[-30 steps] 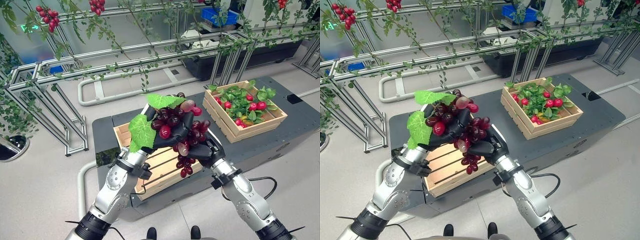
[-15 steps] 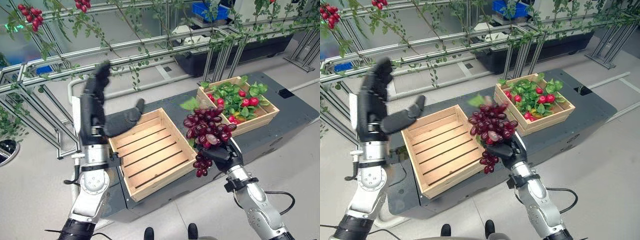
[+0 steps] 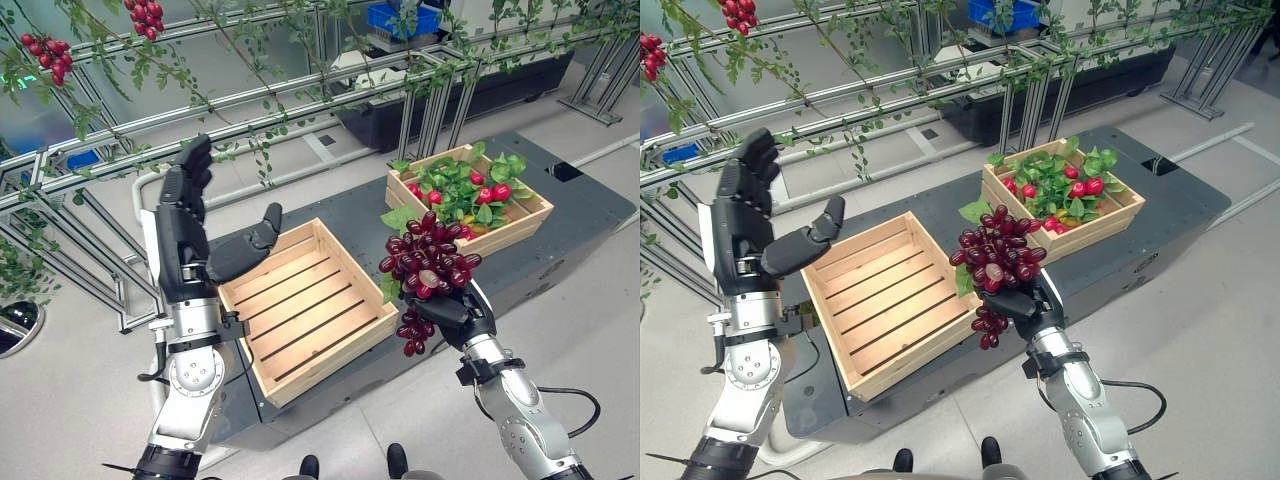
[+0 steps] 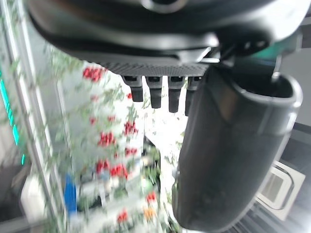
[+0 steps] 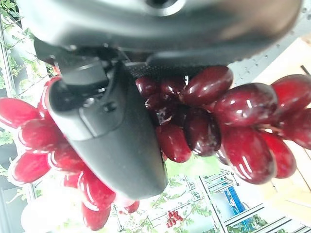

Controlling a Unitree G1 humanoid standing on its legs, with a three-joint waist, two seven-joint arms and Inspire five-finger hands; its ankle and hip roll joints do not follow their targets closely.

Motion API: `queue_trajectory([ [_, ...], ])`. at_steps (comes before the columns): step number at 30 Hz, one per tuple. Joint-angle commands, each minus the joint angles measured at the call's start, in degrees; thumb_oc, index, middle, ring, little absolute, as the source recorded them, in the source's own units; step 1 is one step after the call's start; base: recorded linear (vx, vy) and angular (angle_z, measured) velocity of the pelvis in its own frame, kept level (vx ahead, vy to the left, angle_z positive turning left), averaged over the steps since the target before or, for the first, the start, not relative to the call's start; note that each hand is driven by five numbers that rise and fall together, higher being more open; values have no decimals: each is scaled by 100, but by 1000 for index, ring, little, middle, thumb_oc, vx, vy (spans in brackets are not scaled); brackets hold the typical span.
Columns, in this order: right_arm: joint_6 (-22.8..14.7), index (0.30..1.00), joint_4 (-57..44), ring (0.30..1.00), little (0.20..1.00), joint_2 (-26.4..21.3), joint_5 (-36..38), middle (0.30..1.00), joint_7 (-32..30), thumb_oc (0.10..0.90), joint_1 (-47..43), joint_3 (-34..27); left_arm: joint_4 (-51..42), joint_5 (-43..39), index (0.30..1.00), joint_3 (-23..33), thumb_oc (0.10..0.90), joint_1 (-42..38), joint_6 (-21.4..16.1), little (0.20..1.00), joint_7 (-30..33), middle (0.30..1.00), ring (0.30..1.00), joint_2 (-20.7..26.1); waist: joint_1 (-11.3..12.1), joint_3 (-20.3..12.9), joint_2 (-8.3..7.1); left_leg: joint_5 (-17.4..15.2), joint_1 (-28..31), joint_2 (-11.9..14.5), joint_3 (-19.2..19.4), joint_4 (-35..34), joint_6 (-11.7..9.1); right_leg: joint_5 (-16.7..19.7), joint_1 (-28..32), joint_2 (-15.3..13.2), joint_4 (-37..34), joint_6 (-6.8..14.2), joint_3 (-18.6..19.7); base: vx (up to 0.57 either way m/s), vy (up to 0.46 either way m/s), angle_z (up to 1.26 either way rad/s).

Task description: Pick up the fruits from the basket on one side to the basket on the other side

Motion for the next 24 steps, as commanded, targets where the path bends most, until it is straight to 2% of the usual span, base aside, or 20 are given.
queue_trajectory([
  [1,-711,300,-855,300,300,176,314,300,443,400,-673,-258,-277,-314,900,116,800,-266,-547,900,-450,900,900,337,46,-360,-556,-11,-426,-487,-426,646,227,-42,359,110,53,-345,-149,-115,316,-52],
  [4,-778,300,-802,300,300,244,356,300,426,400,-771,-143,-132,-527,900,-26,800,-367,-516,900,-668,900,900,335,24,-405,-486,-23,-245,-513,-302,395,279,-34,377,17,32,-270,-140,-114,320,-20],
  [9,-820,300,-692,300,300,467,441,300,422,400,-870,-128,-6,-795,900,-224,800,-533,-550,900,-1270,900,900,308,-51,-425,-334,82,1,-636,-212,-175,413,159,168,-172,76,-15,-23,-172,359,-9],
  [12,-841,300,-647,300,300,526,344,300,499,400,-999,-134,-83,-1061,900,-351,800,-639,-470,900,-1631,900,900,380,-91,-261,-267,-19,56,-847,-92,-232,553,439,-321,-358,321,272,122,-238,377,-23],
  [15,-772,300,-653,300,300,519,320,300,833,400,-1062,-143,-78,-1304,900,-373,800,-691,-352,900,-1880,900,900,348,-99,-174,-276,-156,71,-951,66,-178,617,838,-524,-522,199,352,123,-151,207,-46],
  [16,-737,300,-687,300,300,503,328,300,937,400,-1070,-140,-56,-1365,900,-385,800,-710,-339,900,-1967,900,900,342,-105,-157,-267,-175,81,-950,124,-175,630,854,-573,-510,237,352,121,-133,168,-60],
  [18,-723,300,-706,300,300,454,401,300,1061,400,-1079,-149,-46,-1437,900,-399,800,-745,-326,900,-2089,900,900,347,-114,-137,-239,-139,76,-919,221,-200,641,738,-602,-452,447,332,78,-117,119,-42],
  [19,-741,300,-724,300,300,379,497,300,1162,400,-1066,-169,-58,-1437,900,-424,800,-758,-351,900,-2149,900,900,363,-131,-122,-186,-108,95,-858,331,-239,651,538,-565,-391,735,291,-34,-179,136,-35],
  [20,-823,300,-695,300,300,324,587,300,1241,400,-1067,-177,-78,-1419,900,-514,800,-818,-408,900,-2101,900,900,391,-160,-91,-112,0,64,-771,500,-278,670,279,-582,-297,1330,208,-197,-163,139,-34],
  [21,-827,300,-685,300,300,323,597,300,1253,400,-1070,-176,-79,-1411,900,-533,800,-831,-412,900,-2076,900,900,393,-158,-84,-106,11,62,-766,519,-279,674,227,-591,-289,1428,195,-214,-196,120,-35],
  [23,-1020,300,-578,300,300,310,613,300,1323,400,-1192,-99,-192,-1326,900,-697,800,-1025,-300,900,-1860,900,900,381,-97,-72,-68,122,-11,-691,697,-345,771,-71,-537,-340,2120,94,-620,-190,74,-57],
  [24,-1041,300,-555,300,300,320,609,300,1341,400,-1230,-77,-191,-1320,900,-724,800,-1064,-279,900,-1835,900,900,379,-82,-76,-70,132,-27,-691,712,-352,791,-123,-531,-345,2291,90,-668,-214,33,-88],
])
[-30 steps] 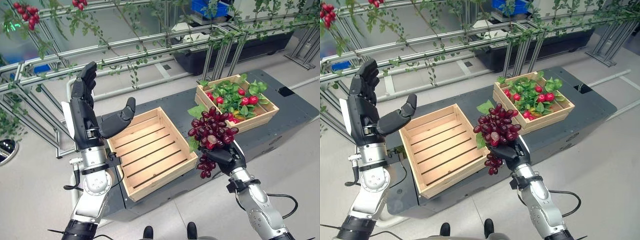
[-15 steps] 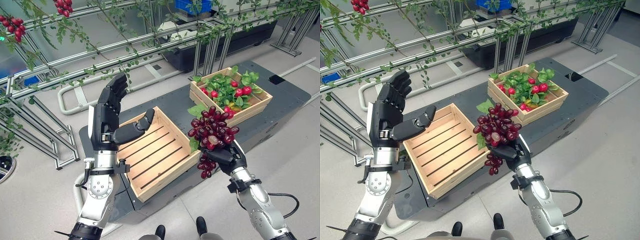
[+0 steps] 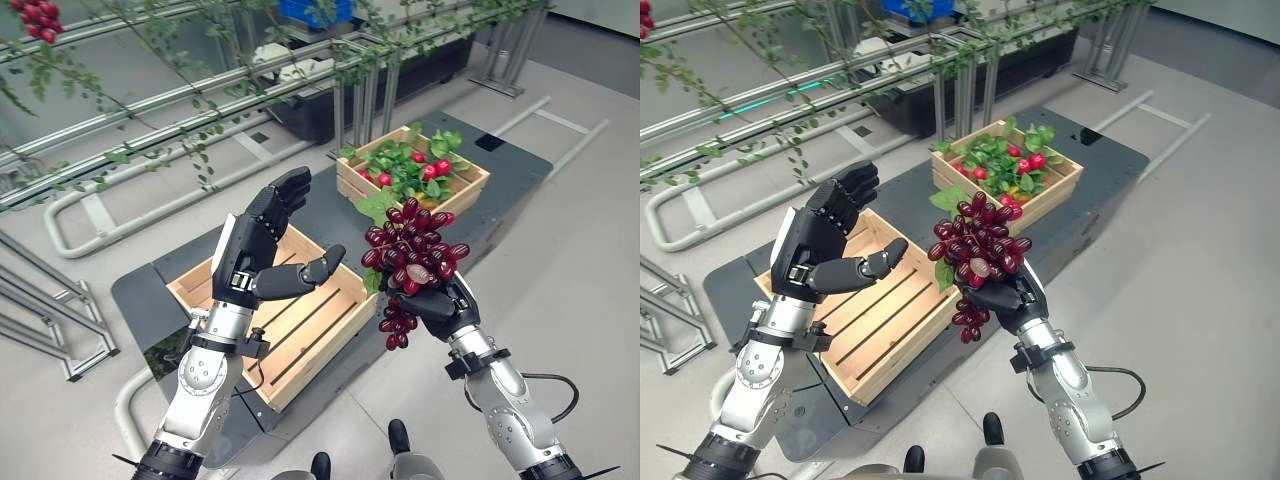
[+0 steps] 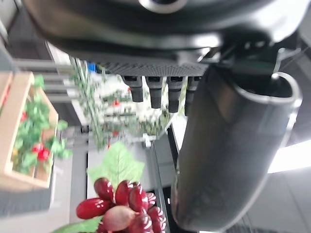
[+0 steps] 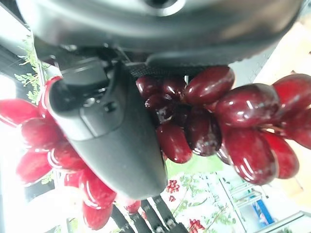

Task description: Pick up the fruits from the basket on one side to the basket on the other side

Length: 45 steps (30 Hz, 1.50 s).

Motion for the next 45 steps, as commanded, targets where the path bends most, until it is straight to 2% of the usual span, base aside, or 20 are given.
queue_trajectory([
  [1,-1074,300,-616,300,300,128,452,300,644,400,-971,-31,-342,-72,900,-47,800,-943,-237,900,329,900,900,42,104,-411,288,171,-169,-31,-292,-458,125,24,393,312,1803,-301,-651,-170,-10,-88],
  [3,-1103,300,-664,300,300,156,414,300,674,400,-974,11,-343,-64,900,-63,800,-991,-196,900,346,900,900,50,157,-426,231,157,-281,-61,-225,-362,140,-37,509,279,1996,-289,-717,-143,-41,-64],
  [4,-1147,300,-747,300,300,200,396,300,689,400,-920,44,-357,-46,900,-68,800,-986,-171,900,354,900,900,48,209,-449,175,135,-404,-66,-70,-291,148,-23,680,186,2155,-267,-891,-121,-64,-46],
  [7,-1144,300,-945,300,300,268,365,300,782,400,-720,66,-422,-3,900,-8,800,-864,-146,900,387,900,900,78,316,-506,82,134,-446,-28,293,-352,114,-26,1123,-107,1685,-210,-1204,-107,-100,-67],
  [8,-1131,300,-958,300,300,270,371,300,782,400,-713,66,-430,0,900,-3,800,-852,-146,900,384,900,900,80,330,-524,87,151,-458,-10,323,-369,102,-13,1158,-113,1600,-210,-1241,-76,-130,-88],
  [10,-1076,300,-1029,300,300,267,404,300,779,400,-808,103,-499,37,900,40,800,-746,-165,900,406,900,900,119,450,-629,57,266,-480,103,632,-507,-60,-194,1565,-191,554,-225,-1667,-113,-202,-141],
  [11,-1071,300,-1014,300,300,271,406,300,790,400,-848,117,-495,43,900,47,800,-741,-175,900,426,900,900,119,465,-649,59,296,-500,136,707,-526,-106,-244,1627,-177,354,-233,-1722,-142,-280,-214],
  [12,-1071,300,-953,300,300,293,370,300,708,400,-1029,181,-459,48,900,62,800,-760,-205,900,404,900,900,91,518,-705,59,376,-542,230,902,-594,-235,-308,1761,-103,-215,-226,-1836,-99,-204,-177],
  [15,-995,300,-884,300,300,369,305,300,635,400,-1296,357,-425,97,900,69,800,-784,-210,900,557,900,900,14,595,-780,24,480,-594,411,1197,-690,-413,-151,1871,-28,-845,-211,-2131,-119,-308,-144],
  [19,-1020,300,-953,300,300,338,210,300,551,400,-1145,337,-436,-44,900,102,800,-692,-238,900,429,900,900,-71,511,-819,-4,602,-737,639,1222,-669,-543,-119,1700,170,-928,-358,-1942,-86,-337,-83],
  [24,-1133,300,-949,300,300,232,180,300,686,400,-764,93,-343,-276,900,-6,800,-620,-388,900,150,900,900,-202,191,-815,-18,821,-890,985,1173,-666,-729,-79,1400,535,-928,-596,-1576,-70,-307,-17],
  [26,-1068,300,-994,300,300,146,193,300,682,400,-694,39,-299,-331,900,-82,800,-612,-452,900,170,900,900,-228,68,-758,-20,903,-908,1120,1066,-661,-787,-64,1330,685,-928,-688,-1383,-44,-219,-39],
  [29,-1057,300,-978,300,300,51,243,300,709,400,-625,-12,-222,-454,900,-141,800,-626,-528,900,158,900,900,-255,-7,-758,-39,904,-909,1155,988,-615,-793,-62,1287,779,-928,-740,-1235,-15,-141,-45],
  [31,-1063,300,-930,300,300,-24,301,300,624,400,-536,-88,-253,-565,900,-185,800,-625,-535,900,125,900,900,-280,-4,-797,-83,699,-1004,962,523,-284,-729,-11,1204,813,-928,-773,-1007,13,-88,-21],
  [32,-1058,300,-886,300,300,-13,307,300,669,400,-517,-96,-318,-569,900,-173,800,-574,-536,900,140,900,900,-276,68,-809,-94,552,-1055,759,114,-85,-673,20,1182,833,-928,-786,-831,57,-5,-41],
  [34,-964,300,-874,300,300,-23,364,300,758,400,-508,-123,-466,-529,900,-105,800,-455,-496,900,182,900,900,-306,175,-811,-84,366,-1022,440,-409,129,-592,69,1192,876,-928,-795,-576,95,43,-68],
  [38,-808,300,-957,300,300,67,384,300,573,400,-494,-45,-639,-570,900,19,800,-281,-418,900,216,900,900,-354,318,-835,-82,231,-863,3,-1217,268,-460,163,1215,934,-928,-783,-210,95,112,-90],
  [39,-800,300,-946,300,300,141,329,300,421,400,-506,33,-702,-610,900,82,800,-191,-431,900,181,900,900,-375,380,-838,-71,254,-712,-122,-1583,177,-392,197,1231,965,-917,-775,-6,116,246,-149],
  [41,-823,300,-918,300,300,203,294,300,343,400,-475,36,-731,-698,900,127,800,-176,-422,900,80,900,900,-412,372,-849,-52,267,-595,-164,-1686,85,-357,194,1221,959,-875,-754,90,93,300,-135],
  [45,-899,300,-844,300,300,266,445,300,220,400,-440,-20,-650,-797,900,35,800,-358,-305,900,85,900,900,-408,249,-875,-5,282,-345,-126,-1475,-219,-298,184,1180,870,-782,-657,53,57,282,-43],
])
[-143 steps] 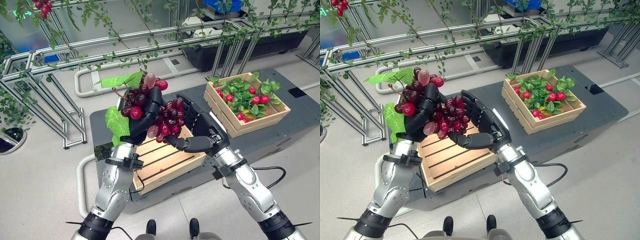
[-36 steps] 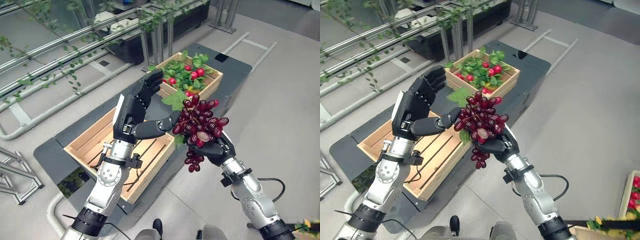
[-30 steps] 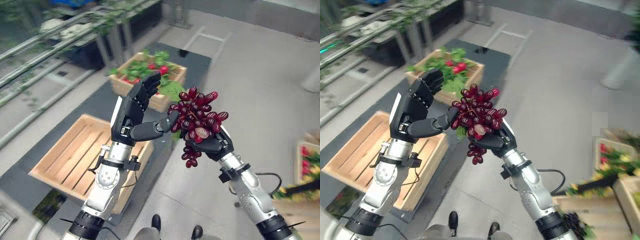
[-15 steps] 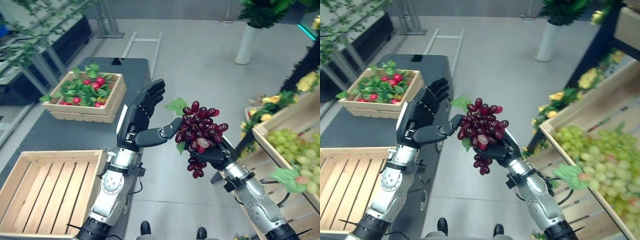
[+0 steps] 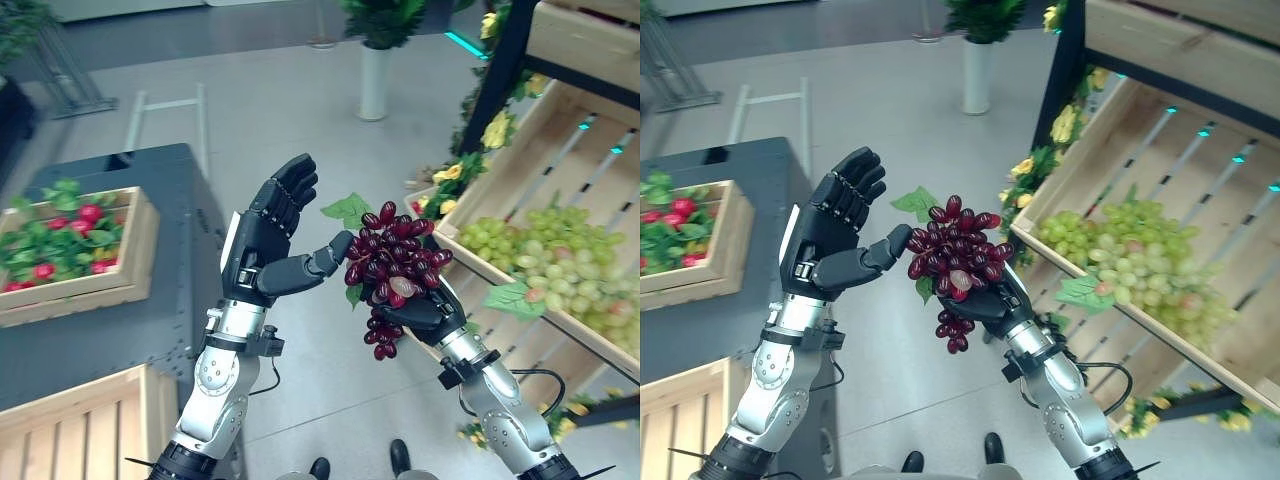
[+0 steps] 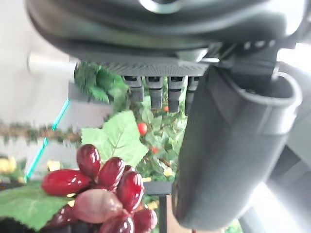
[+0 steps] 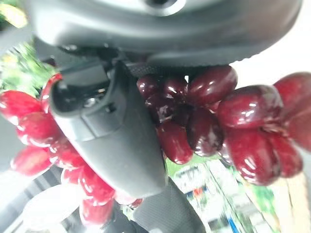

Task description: Pick up the fruits from the basket on one side to the basket on the other side

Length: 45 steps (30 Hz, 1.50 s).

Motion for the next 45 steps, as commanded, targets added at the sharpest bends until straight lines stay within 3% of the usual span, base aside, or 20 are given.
queue_trajectory([
  [1,-754,300,-574,300,300,197,538,300,-95,400,-467,-454,-247,-147,900,111,800,-507,-462,900,-90,900,900,-44,10,-505,184,279,-464,-21,68,-23,-70,-68,447,635,53,-671,-503,32,319,-16],
  [6,-577,300,-343,300,300,206,627,300,126,400,-407,-515,-112,-225,900,166,800,-566,-473,900,52,900,900,51,-126,-378,263,229,-268,-24,432,-184,81,-69,195,486,463,-512,-530,9,273,-23],
  [13,-385,300,24,300,300,213,429,300,245,400,-404,-576,44,-139,900,286,800,-627,-466,900,257,900,900,45,-133,-303,220,134,-266,-97,660,-97,182,99,40,361,494,-400,-571,-24,110,-38],
  [17,-261,300,296,300,300,192,438,300,493,400,-441,-590,165,-14,900,283,800,-698,-471,900,493,900,900,-36,-95,-315,187,215,-274,-121,569,-241,228,169,-5,417,428,-391,-509,-67,-27,-12],
  [22,-65,300,501,300,300,147,160,300,768,400,-458,-428,205,128,900,293,800,-665,-431,900,638,900,900,-47,-75,-245,159,247,-292,-57,560,-225,245,-28,-144,562,834,-433,-506,-78,-153,-1],
  [25,29,300,630,300,300,1,17,300,1053,400,-430,-381,210,85,900,397,800,-524,-438,900,547,900,900,10,26,-242,78,292,-314,-70,402,-292,230,27,-34,547,579,-472,-610,-24,-283,14],
  [28,88,300,808,300,300,-193,-67,300,1379,400,-547,-286,237,120,900,430,800,-391,-560,900,484,900,900,83,191,-207,1,338,-419,-20,279,-293,146,74,35,491,362,-480,-804,-44,-367,33],
  [32,231,300,1102,300,300,-426,-370,300,1435,400,-774,-100,308,-57,900,584,800,-327,-753,900,513,900,900,131,343,-110,-73,456,-522,223,388,-320,-61,28,211,588,100,-597,-1049,-3,-299,26],
  [34,357,300,1209,300,300,-555,-701,300,1321,400,-818,37,339,-96,900,547,800,-397,-791,900,440,900,900,152,355,-69,-144,523,-638,387,604,-301,-212,-68,319,664,28,-674,-1229,3,-220,25],
  [36,314,300,1341,300,300,-707,-709,300,1153,400,-808,73,318,-131,900,429,800,-606,-674,900,267,900,900,130,278,17,-242,484,-945,634,1076,78,-388,-120,306,621,2,-759,-1518,-84,-139,54],
  [38,299,300,1439,300,300,-771,-777,300,1015,400,-744,79,344,-136,900,297,800,-735,-641,900,118,900,900,94,228,103,-301,460,-1184,794,1222,390,-474,-131,257,554,56,-798,-1711,-98,-45,91],
  [42,209,300,1824,300,300,-892,-895,300,606,400,-766,166,371,-212,900,132,800,-870,-568,900,-20,900,900,135,137,251,-160,575,-1095,950,1156,87,-486,-166,25,470,233,-790,-1854,-43,119,50],
  [45,131,300,2135,300,300,-767,-732,300,279,400,-700,167,341,-236,900,103,800,-891,-504,900,-142,900,900,208,173,315,-93,655,-1001,841,1096,-259,-447,-74,-20,367,178,-662,-1859,15,151,10],
])
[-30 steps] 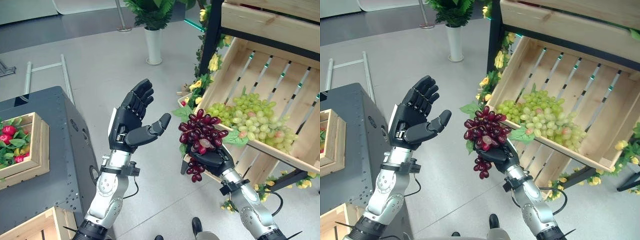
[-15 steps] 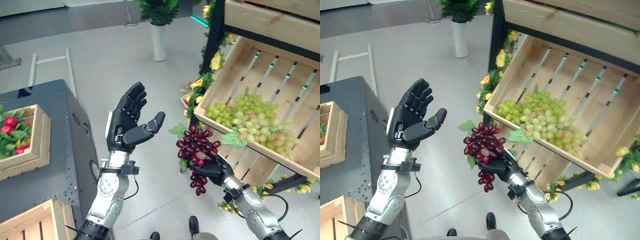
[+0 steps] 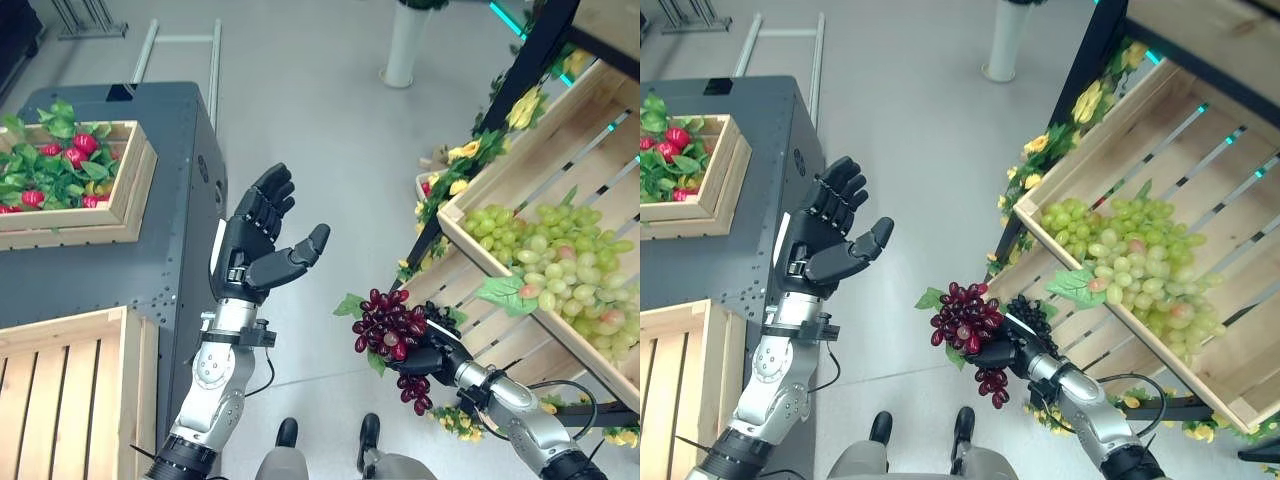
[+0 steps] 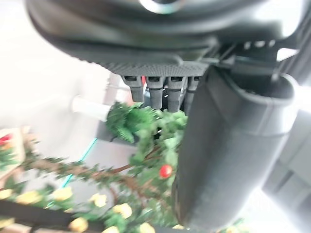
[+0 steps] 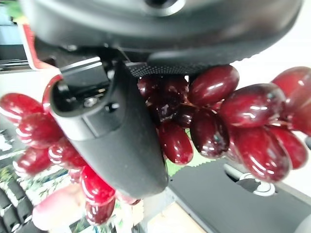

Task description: Pick up the fruits from the basket on one side to the basket on the other side

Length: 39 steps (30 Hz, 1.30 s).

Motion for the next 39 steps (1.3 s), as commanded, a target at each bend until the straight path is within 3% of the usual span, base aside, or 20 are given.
queue_trajectory([
  [1,-661,300,-259,300,300,89,333,300,-484,400,-448,-114,-388,15,900,46,800,-760,-499,900,-302,900,900,159,-46,-236,-42,354,-232,-118,54,-326,159,-272,233,-178,252,115,-34,-30,93,4],
  [7,-1148,300,118,300,300,538,519,300,-1241,400,-717,-348,-538,47,900,140,800,-870,-722,900,-270,900,900,166,-6,194,32,155,-467,-310,90,37,264,-244,-38,-257,477,158,47,-78,55,4],
  [8,-1403,300,242,300,300,612,614,300,-1447,400,-917,-407,-467,-29,900,109,800,-1007,-793,900,-353,900,900,139,-8,370,63,92,-645,-357,92,311,275,-272,-146,-245,630,136,93,-75,2,1],
  [10,-1570,300,270,300,300,657,650,300,-1594,400,-1082,-446,-442,-41,900,62,800,-1126,-856,900,-419,900,900,128,-13,502,77,24,-832,-387,114,581,285,-330,-249,-219,785,95,109,-162,-26,6],
  [11,-1753,300,265,300,300,695,714,300,-1840,400,-1357,-502,-442,-30,900,-21,800,-1305,-916,900,-415,900,900,106,-27,714,104,-44,-1208,-434,144,1052,282,-406,-495,-174,1091,21,143,-253,-44,13],
  [18,-2178,300,456,300,300,669,811,300,-2488,400,-2107,-821,-242,-4,900,-193,800,-1765,-1069,900,-353,900,900,-51,-60,1165,224,-394,-2228,-468,167,2381,311,-759,-1329,-86,2175,-206,166,-103,-27,4],
  [23,-2488,300,730,300,300,584,573,300,-3205,400,-2512,-1142,-184,-107,900,-238,800,-1916,-1115,900,-493,900,900,-100,-58,1415,345,-518,-2686,-497,126,2908,315,-913,-1726,-98,2701,-267,139,-60,-5,5],
  [33,-2597,300,956,300,300,215,238,300,-4028,400,-3138,-1416,-167,-78,900,-341,800,-2118,-1112,900,-431,900,900,-95,-42,1686,409,-481,-2971,-546,160,3207,349,-969,-1949,7,2971,-308,163,-15,3,0],
  [39,-2356,300,1076,300,300,-45,-461,300,-4942,400,-3138,-1532,-204,-135,900,-292,800,-2087,-1029,900,-409,900,900,22,-41,1686,358,-537,-3049,-512,190,3338,372,-962,-1918,65,2970,-315,149,18,-20,-1],
])
